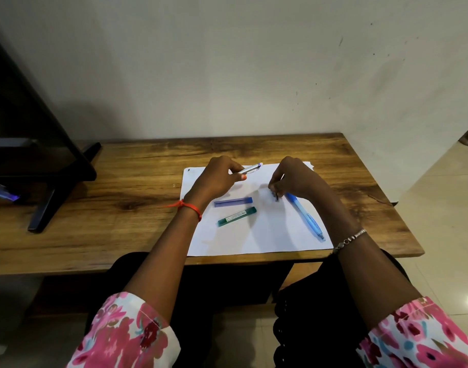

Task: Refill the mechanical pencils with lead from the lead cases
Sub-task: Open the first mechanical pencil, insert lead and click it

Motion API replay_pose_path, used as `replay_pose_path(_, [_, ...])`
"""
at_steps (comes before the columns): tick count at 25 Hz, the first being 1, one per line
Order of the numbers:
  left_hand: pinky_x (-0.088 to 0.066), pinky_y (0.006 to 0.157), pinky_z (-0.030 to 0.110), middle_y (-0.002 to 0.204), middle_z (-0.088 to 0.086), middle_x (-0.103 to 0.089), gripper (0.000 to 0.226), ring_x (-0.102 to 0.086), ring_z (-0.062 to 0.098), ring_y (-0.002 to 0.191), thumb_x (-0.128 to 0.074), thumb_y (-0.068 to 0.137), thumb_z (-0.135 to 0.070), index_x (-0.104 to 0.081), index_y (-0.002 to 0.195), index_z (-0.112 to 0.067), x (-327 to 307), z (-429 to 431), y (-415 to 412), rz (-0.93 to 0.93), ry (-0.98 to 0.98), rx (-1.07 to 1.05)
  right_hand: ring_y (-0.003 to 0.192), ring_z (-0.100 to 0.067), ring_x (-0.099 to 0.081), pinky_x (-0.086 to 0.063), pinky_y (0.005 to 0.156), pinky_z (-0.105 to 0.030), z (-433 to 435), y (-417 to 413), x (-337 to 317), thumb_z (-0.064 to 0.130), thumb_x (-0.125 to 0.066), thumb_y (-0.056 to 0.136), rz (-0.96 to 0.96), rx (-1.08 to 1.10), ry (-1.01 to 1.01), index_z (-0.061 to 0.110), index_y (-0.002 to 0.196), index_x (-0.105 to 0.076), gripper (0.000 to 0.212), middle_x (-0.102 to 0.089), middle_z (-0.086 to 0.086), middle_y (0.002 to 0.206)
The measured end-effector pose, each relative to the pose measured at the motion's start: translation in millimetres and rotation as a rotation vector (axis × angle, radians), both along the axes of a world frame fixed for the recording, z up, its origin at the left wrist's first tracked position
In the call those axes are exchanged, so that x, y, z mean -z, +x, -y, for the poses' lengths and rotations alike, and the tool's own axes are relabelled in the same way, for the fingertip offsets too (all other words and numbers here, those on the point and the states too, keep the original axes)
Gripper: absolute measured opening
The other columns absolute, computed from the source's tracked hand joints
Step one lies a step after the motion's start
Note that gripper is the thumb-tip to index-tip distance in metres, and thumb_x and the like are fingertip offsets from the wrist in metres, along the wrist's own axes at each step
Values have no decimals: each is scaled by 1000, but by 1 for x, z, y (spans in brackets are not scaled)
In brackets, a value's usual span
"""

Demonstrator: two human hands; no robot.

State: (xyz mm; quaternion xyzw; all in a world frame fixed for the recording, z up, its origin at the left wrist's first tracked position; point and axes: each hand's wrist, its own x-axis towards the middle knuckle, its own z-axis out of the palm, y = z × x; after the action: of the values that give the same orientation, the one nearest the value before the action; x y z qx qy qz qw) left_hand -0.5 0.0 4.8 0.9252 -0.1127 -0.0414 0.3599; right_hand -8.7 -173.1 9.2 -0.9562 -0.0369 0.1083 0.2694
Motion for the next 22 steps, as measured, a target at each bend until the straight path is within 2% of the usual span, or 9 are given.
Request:
replay_pose_path(2, [-41, 81, 30, 110, 15, -58, 27, -54, 27, 98, -60, 87, -13, -66, 113, -5, 4, 1, 2, 19, 91, 25, 58, -10, -55, -38, 53, -11, 2, -1, -1, -6, -65, 79, -6, 7, 8, -5, 98, -71, 20, -71, -19, 97])
replay_pose_path(6, [-41, 87, 34, 117, 16, -56, 33, -52, 30, 110, -57, 90, -13, -59, 122, -5, 14, 4, 4, 23, 224, 36, 59, -13, -57, -42, 55, -11, 5, 0, -2, -7, -68, 78, 9, 56, 51, -7, 99, -70, 21, -70, -20, 97])
replay_pose_path(10, [-36, 89, 40, 119, 11, -55, 35, -43, 30, 117, -55, 91, -18, -57, 126, -14, 21, 7, 4, 69, 379, 72, 35, 0, -56, -45, 50, -12, 10, 3, -1, -10, -67, 75, 23, 130, 139, -9, 92, -71, 17, -70, -21, 86])
replay_pose_path(14, [-30, 95, 40, 119, 10, -54, 37, -39, 29, 121, -57, 90, -18, -57, 127, -16, 23, 6, 2, 26, 358, 75, 33, 4, -53, -46, 55, -17, 12, 3, -2, -9, -68, 76, 19, 156, 155, -8, 91, -71, 16, -69, -17, 84])
replay_pose_path(18, [-29, 91, 38, 120, 8, -55, 37, -43, 26, 119, -61, 87, -21, -59, 123, -15, 20, 4, 3, 12, 289, 60, 44, -5, -58, -44, 49, -13, 15, 1, -5, -6, -67, 77, 45, 155, 151, -7, 92, -71, 15, -71, -20, 87])
replay_pose_path(22, [-40, 87, 37, 111, 9, -61, 31, -53, 25, 105, -68, 82, -15, -65, 113, -11, 10, -6, 5, 38, 132, 13, 53, -9, -57, -41, 45, -10, 15, -1, -8, -4, -67, 79, 60, 153, 156, -6, 95, -71, 16, -70, -16, 86])
